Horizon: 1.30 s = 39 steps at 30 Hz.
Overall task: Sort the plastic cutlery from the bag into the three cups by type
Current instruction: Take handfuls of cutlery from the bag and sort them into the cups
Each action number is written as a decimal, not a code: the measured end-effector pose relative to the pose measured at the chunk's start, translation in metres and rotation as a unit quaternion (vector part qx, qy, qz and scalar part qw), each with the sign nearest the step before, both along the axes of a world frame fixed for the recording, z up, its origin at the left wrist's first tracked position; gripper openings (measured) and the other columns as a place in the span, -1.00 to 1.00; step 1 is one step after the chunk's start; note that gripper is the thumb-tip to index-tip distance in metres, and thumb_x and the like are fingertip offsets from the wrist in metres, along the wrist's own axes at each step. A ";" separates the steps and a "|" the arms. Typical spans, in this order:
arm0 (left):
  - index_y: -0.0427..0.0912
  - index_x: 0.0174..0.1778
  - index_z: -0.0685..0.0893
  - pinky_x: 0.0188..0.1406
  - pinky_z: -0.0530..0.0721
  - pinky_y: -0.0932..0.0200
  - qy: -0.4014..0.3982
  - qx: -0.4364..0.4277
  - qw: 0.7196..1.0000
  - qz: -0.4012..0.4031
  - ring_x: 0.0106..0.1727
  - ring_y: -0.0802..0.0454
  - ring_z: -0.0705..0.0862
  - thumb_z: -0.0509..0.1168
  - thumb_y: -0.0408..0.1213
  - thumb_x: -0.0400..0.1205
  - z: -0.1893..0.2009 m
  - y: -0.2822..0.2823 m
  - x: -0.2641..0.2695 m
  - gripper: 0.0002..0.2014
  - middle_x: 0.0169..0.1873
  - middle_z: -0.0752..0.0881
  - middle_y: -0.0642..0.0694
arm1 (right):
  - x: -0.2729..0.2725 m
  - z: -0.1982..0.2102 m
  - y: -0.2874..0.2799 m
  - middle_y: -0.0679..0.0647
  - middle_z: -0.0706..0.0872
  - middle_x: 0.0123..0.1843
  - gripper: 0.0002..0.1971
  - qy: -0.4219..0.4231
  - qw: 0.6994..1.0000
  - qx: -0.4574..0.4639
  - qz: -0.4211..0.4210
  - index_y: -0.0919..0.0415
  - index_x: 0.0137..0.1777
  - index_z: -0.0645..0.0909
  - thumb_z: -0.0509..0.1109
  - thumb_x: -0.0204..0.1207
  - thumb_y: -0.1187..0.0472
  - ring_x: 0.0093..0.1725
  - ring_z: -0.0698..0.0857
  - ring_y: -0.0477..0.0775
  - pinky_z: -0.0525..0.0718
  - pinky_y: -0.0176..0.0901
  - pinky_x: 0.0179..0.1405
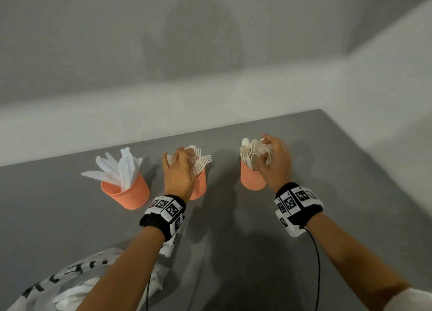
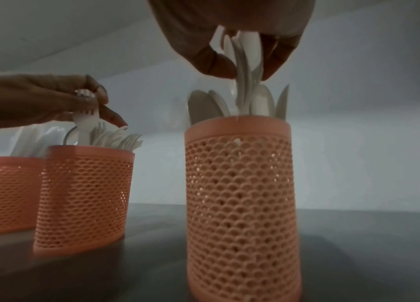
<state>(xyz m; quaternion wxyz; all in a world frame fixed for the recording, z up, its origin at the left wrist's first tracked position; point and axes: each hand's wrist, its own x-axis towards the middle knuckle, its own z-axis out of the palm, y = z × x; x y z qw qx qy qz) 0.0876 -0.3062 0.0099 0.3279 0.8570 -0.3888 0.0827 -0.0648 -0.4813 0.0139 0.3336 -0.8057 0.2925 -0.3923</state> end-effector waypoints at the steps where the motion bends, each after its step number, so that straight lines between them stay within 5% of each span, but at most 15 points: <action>1: -0.34 0.13 0.55 0.55 -0.02 -0.27 -0.008 0.017 1.000 0.000 0.27 -0.18 0.62 -0.18 -0.19 0.51 -0.003 -0.002 0.001 -0.50 0.13 0.68 -0.22 | 0.000 0.000 -0.002 0.21 0.63 0.14 -0.52 0.024 0.999 -0.034 0.000 0.30 0.21 0.60 0.14 0.30 0.26 0.14 0.59 0.18 0.51 -0.14 0.18; 5: -0.30 0.14 0.58 0.52 0.01 -0.39 -0.044 0.046 0.998 0.000 0.41 -0.17 0.52 -0.05 -0.32 0.53 -0.004 -0.008 0.002 -0.62 0.18 0.68 -0.21 | 0.009 0.007 -0.006 0.33 0.66 0.20 -0.49 0.098 0.987 -0.127 0.002 0.43 0.19 0.63 0.13 0.27 0.29 0.24 0.62 0.38 0.52 0.11 0.29; 8: -0.28 0.24 0.58 0.52 -0.02 -0.40 -0.065 0.080 0.995 0.014 0.51 -0.22 0.42 0.14 -0.46 0.53 -0.008 -0.010 0.005 -0.64 0.38 0.57 -0.25 | 0.016 0.010 -0.007 0.38 0.59 0.34 -0.41 0.194 0.969 -0.148 0.026 0.50 0.30 0.53 -0.03 0.38 0.20 0.44 0.47 0.40 0.28 0.20 0.51; 14: -0.31 0.54 0.31 0.59 0.01 -0.22 -0.058 0.147 0.987 -0.005 0.61 -0.20 0.22 -0.32 0.06 0.59 -0.010 -0.005 0.001 -0.27 0.58 0.27 -0.27 | 0.009 -0.005 -0.004 0.32 0.40 0.55 -0.21 0.295 0.941 -0.166 0.029 0.41 0.43 0.43 -0.28 0.47 -0.12 0.60 0.28 0.26 -0.04 0.21 0.60; 21: -0.32 0.62 -0.01 0.62 -0.11 -0.13 -0.022 0.196 0.980 0.026 0.66 -0.17 0.02 -0.45 0.25 0.46 -0.002 -0.007 0.000 -0.09 0.63 0.09 -0.25 | 0.028 0.006 -0.010 0.29 0.22 0.63 -0.09 0.352 0.922 -0.161 0.028 0.19 0.57 0.28 -0.43 0.38 -0.28 0.65 0.11 0.22 -0.09 0.21 0.60; 24: -0.31 0.62 -0.03 0.63 -0.11 -0.13 -0.010 0.219 0.975 0.021 0.66 -0.17 0.02 -0.33 0.26 0.53 0.001 -0.011 0.001 -0.13 0.63 0.10 -0.25 | 0.032 0.003 -0.014 0.29 0.29 0.60 -0.08 0.377 0.913 -0.149 0.035 0.21 0.52 0.35 -0.43 0.35 -0.26 0.60 0.21 0.27 0.09 0.20 0.57; 27: -0.28 0.63 -0.07 0.63 -0.13 -0.16 0.002 0.223 0.975 0.017 0.66 -0.18 -0.02 -0.14 0.21 0.65 0.005 -0.013 0.001 -0.23 0.64 0.05 -0.24 | 0.033 0.008 -0.010 0.31 0.22 0.63 -0.33 0.396 0.909 -0.131 0.024 0.20 0.55 0.31 -0.18 0.58 -0.17 0.61 0.17 0.29 0.05 0.25 0.56; 32: -0.22 0.64 -0.09 0.63 -0.08 -0.14 0.100 0.095 0.990 0.033 0.66 -0.18 -0.02 -0.12 0.21 0.59 0.030 -0.006 -0.002 -0.21 0.64 0.03 -0.27 | 0.048 0.039 0.024 0.31 0.18 0.64 -0.52 0.275 0.949 -0.142 0.062 0.19 0.54 0.35 0.10 0.67 0.02 0.66 0.07 0.25 -0.11 0.21 0.60; 35: -0.26 0.63 -0.04 0.63 0.02 -0.03 0.169 -0.051 0.983 0.051 0.66 -0.16 0.04 0.03 -0.02 0.71 0.062 0.010 -0.003 -0.34 0.63 0.09 -0.27 | 0.064 0.060 0.063 0.27 0.51 0.46 -0.64 0.150 0.969 -0.118 0.158 0.23 0.38 0.54 0.21 0.63 0.16 0.50 0.40 0.21 0.23 0.04 0.51; 39: -0.25 0.61 0.07 0.56 0.21 0.10 0.212 -0.169 0.957 0.099 0.60 -0.11 0.23 0.10 -0.19 0.71 0.108 0.056 0.003 -0.42 0.57 0.25 -0.26 | 0.083 0.072 0.121 0.09 0.74 0.02 -0.85 0.059 0.956 0.001 0.286 0.26 0.03 0.68 0.32 0.52 0.33 0.05 0.67 0.04 0.56 -0.17 0.13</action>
